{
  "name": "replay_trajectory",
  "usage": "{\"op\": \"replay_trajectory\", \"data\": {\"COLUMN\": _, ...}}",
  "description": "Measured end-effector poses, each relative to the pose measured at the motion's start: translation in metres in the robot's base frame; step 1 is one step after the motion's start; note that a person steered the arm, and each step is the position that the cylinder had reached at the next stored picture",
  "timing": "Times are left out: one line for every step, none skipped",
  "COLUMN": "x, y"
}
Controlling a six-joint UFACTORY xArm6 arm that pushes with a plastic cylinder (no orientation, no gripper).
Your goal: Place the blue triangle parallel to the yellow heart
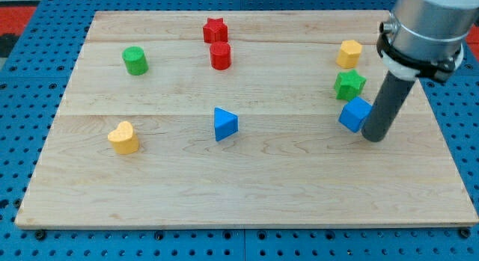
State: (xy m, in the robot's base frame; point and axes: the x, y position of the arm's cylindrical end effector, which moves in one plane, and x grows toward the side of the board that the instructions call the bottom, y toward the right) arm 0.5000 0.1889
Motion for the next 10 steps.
{"op": "replay_trajectory", "data": {"x": 0.048, "y": -0.025}}
{"op": "replay_trajectory", "data": {"x": 0.052, "y": -0.103}}
{"op": "replay_trajectory", "data": {"x": 0.026, "y": -0.174}}
{"op": "replay_trajectory", "data": {"x": 0.015, "y": -0.254}}
{"op": "replay_trajectory", "data": {"x": -0.016, "y": -0.264}}
{"op": "replay_trajectory", "data": {"x": -0.052, "y": -0.263}}
{"op": "replay_trajectory", "data": {"x": -0.044, "y": -0.209}}
{"op": "replay_trajectory", "data": {"x": -0.026, "y": -0.154}}
{"op": "replay_trajectory", "data": {"x": -0.021, "y": -0.190}}
{"op": "replay_trajectory", "data": {"x": 0.024, "y": -0.198}}
